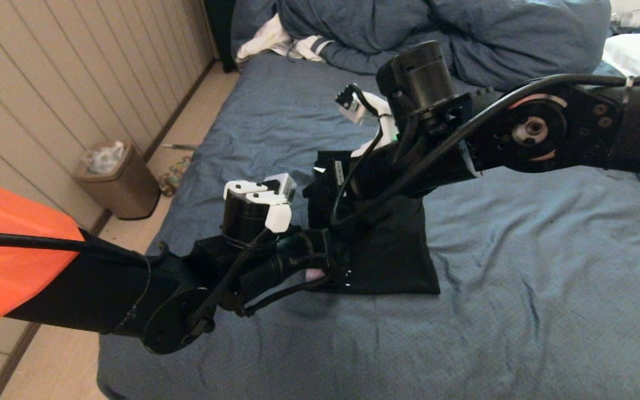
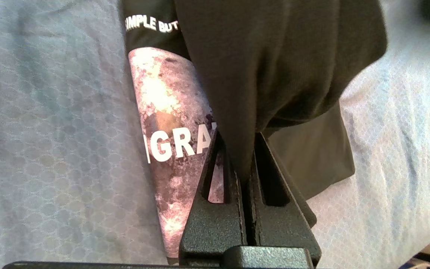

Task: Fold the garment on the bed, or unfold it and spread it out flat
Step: Unford the black T-shirt

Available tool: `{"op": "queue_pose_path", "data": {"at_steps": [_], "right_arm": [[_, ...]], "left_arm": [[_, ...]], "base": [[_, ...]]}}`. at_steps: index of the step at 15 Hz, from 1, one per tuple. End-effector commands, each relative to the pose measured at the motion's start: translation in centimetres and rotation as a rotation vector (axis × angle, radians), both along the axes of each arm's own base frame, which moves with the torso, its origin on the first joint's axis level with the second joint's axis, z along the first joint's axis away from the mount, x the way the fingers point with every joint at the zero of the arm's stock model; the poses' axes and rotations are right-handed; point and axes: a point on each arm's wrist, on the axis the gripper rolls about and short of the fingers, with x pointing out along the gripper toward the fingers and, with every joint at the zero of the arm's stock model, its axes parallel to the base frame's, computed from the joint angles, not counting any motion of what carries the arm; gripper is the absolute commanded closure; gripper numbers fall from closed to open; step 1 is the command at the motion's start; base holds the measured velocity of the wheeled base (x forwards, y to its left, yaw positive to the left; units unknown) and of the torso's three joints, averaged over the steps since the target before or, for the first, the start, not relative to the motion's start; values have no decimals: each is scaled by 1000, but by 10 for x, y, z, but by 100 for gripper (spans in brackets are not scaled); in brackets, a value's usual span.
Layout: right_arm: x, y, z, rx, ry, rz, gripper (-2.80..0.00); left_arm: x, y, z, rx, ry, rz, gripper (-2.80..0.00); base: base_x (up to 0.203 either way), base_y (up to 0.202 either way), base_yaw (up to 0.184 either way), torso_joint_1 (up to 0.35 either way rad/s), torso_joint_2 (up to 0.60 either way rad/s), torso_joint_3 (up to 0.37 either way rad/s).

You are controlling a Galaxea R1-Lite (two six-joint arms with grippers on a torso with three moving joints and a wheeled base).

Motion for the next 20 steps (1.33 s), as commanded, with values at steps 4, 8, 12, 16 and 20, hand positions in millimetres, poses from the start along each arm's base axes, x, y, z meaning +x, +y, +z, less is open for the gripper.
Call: {"op": "queue_pose_path", "data": {"at_steps": [4, 8, 12, 16, 20], "right_arm": [[-18, -45, 36, 56, -70, -65, -280], [-22, -85, 25, 33, -24, -128, -280], [-22, -88, 6, 0, 36, -129, -280], [-17, -85, -9, -1, 38, -128, -280], [-18, -84, -37, -41, 103, -124, -280]], "left_arm": [[11, 38, 33, -60, -71, 121, 0], [30, 125, 48, -78, -98, 341, 0], [16, 150, 6, -32, 6, 344, 0], [10, 151, -26, -47, -28, 334, 0], [14, 150, -34, -48, -20, 337, 0]], "base": [[0, 0, 0, 0, 0, 0], [0, 0, 0, 0, 0, 0], [0, 0, 0, 0, 0, 0], [0, 0, 0, 0, 0, 0], [0, 0, 0, 0, 0, 0]]}}
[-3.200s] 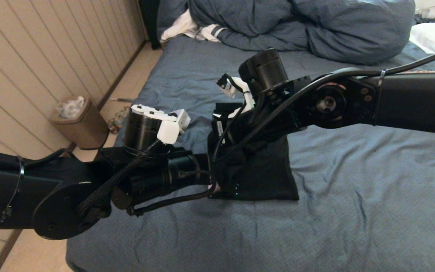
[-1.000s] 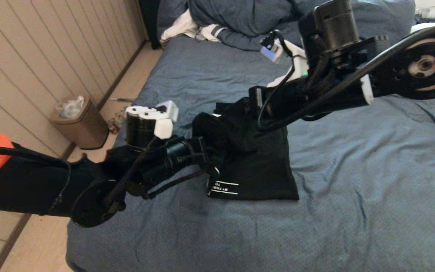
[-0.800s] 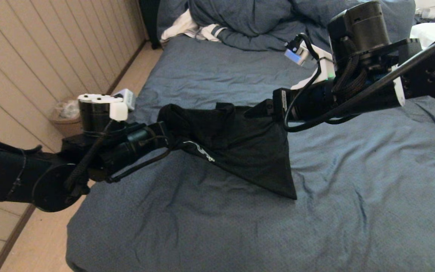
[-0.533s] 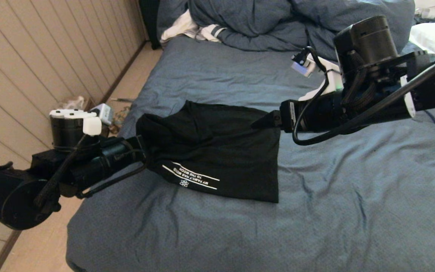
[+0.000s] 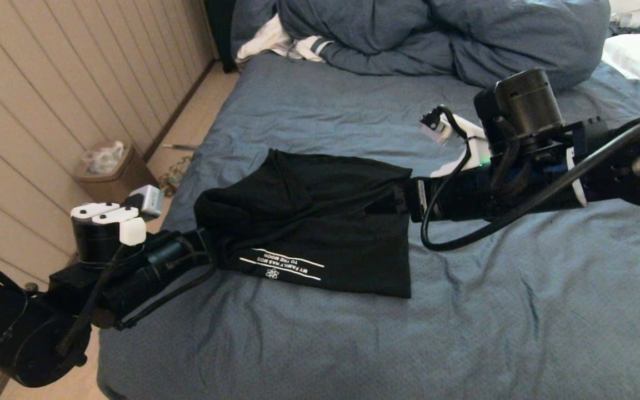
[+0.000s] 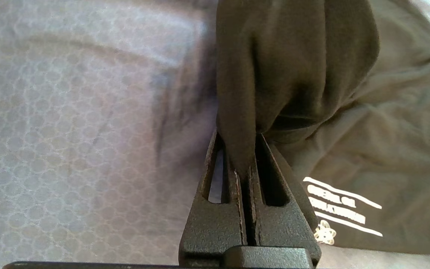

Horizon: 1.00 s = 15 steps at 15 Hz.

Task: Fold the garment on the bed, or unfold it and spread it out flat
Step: Unford the black T-shirt

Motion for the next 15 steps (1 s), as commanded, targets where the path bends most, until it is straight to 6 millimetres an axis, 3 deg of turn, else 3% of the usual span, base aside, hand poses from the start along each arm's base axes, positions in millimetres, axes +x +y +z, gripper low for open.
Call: {"op": "queue_pose_path", "data": {"at_steps": [1, 6, 10, 11, 15], "right_arm": [[-1, -1, -17, -28, 55, 1, -280], [-1, -17, -62, -105, 202, -47, -280], [1, -20, -79, -135, 256, -57, -280], [3, -19, -80, -136, 258, -56, 0], [13, -14, -97, -155, 293, -54, 0]], "left_arm": [[3, -1, -7, 3, 16, 1, 0], [6, -2, -7, 0, 6, 1, 0], [10, -3, -12, 3, 18, -2, 0], [10, -4, -12, 2, 15, -2, 0], [12, -4, -16, -1, 22, -1, 0]], "base": [[0, 0, 0, 0, 0, 0], [0, 0, 0, 0, 0, 0], [0, 0, 0, 0, 0, 0], [0, 0, 0, 0, 0, 0], [0, 0, 0, 0, 0, 0]]}}
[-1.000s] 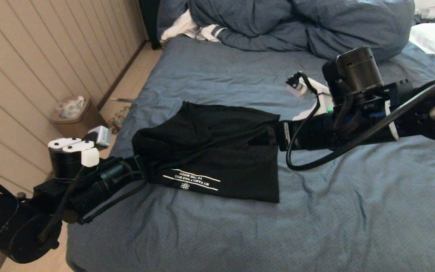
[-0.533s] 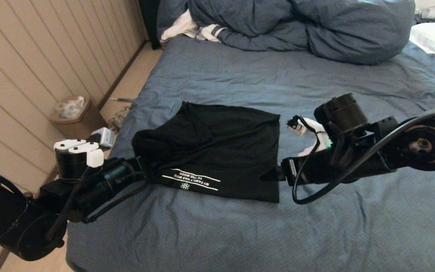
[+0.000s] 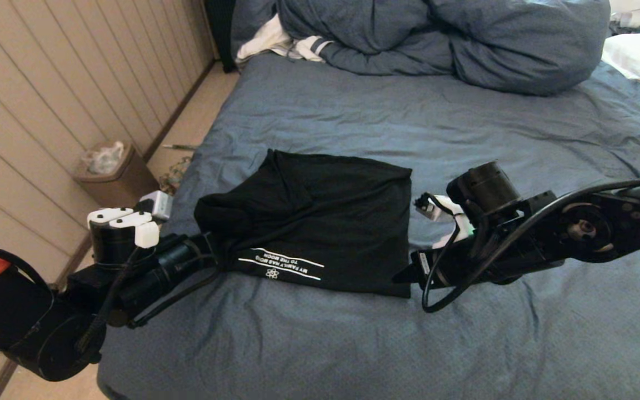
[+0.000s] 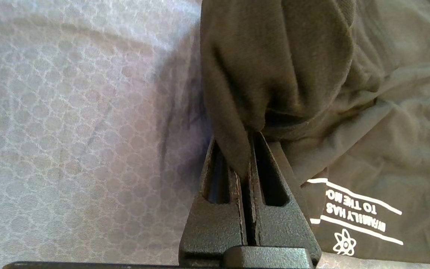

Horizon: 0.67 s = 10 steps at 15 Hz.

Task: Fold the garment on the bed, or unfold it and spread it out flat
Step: Unford the black T-shirt

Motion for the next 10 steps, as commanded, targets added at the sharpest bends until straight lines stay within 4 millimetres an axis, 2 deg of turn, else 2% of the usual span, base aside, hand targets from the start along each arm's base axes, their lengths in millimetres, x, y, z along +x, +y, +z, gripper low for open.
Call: {"op": "queue_pose_path", "data": {"at_steps": [1, 3, 7, 10], "right_arm": [[8, 5, -16, -12, 30, 3, 0], [14, 10, -24, -12, 31, 9, 0], [14, 10, -23, -10, 27, 10, 0], [8, 4, -5, 12, -22, 1, 0]], "left_arm": [[2, -1, -3, -2, 1, 2, 0], [3, -1, -6, -2, 5, 2, 0], [4, -2, -8, -2, 4, 2, 0], [2, -1, -4, -4, -5, 5, 0]], "base": [[0, 0, 0, 0, 0, 0], [0, 0, 0, 0, 0, 0], [0, 0, 0, 0, 0, 0], [0, 0, 0, 0, 0, 0]]}}
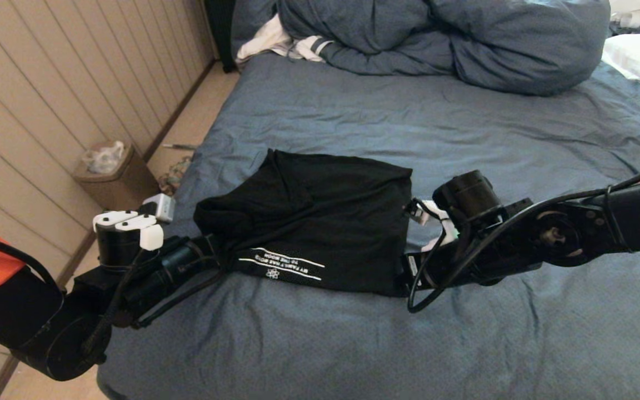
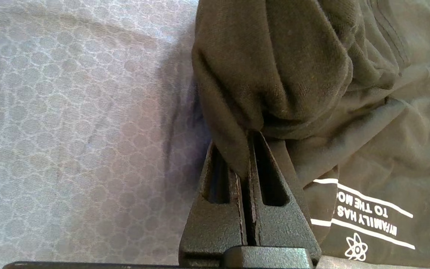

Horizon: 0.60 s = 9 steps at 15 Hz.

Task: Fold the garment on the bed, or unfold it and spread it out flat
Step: Unford the black T-shirt

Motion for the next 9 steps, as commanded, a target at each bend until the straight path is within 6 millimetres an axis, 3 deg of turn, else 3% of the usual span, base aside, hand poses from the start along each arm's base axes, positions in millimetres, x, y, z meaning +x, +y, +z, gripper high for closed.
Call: {"op": "queue_pose_path", "data": {"at_steps": [1, 3, 6, 9], "right_arm": [[-9, -6, 17, 23, -42, -6, 0], [-24, -23, 28, 15, -37, -30, 0], [-42, -34, 33, -7, -19, -25, 0], [-57, -46, 31, -43, 18, -20, 0]], "left_arm": [[-3, 1, 3, -5, -8, 0, 0], [-8, 3, 7, 7, 13, -11, 0], [-25, 8, 23, 4, 37, -67, 0], [-43, 12, 28, 15, 78, -95, 0]], "base": [[0, 0, 0, 0, 0, 0], [0, 0, 0, 0, 0, 0], [0, 0, 0, 0, 0, 0], [0, 0, 0, 0, 0, 0]]}}
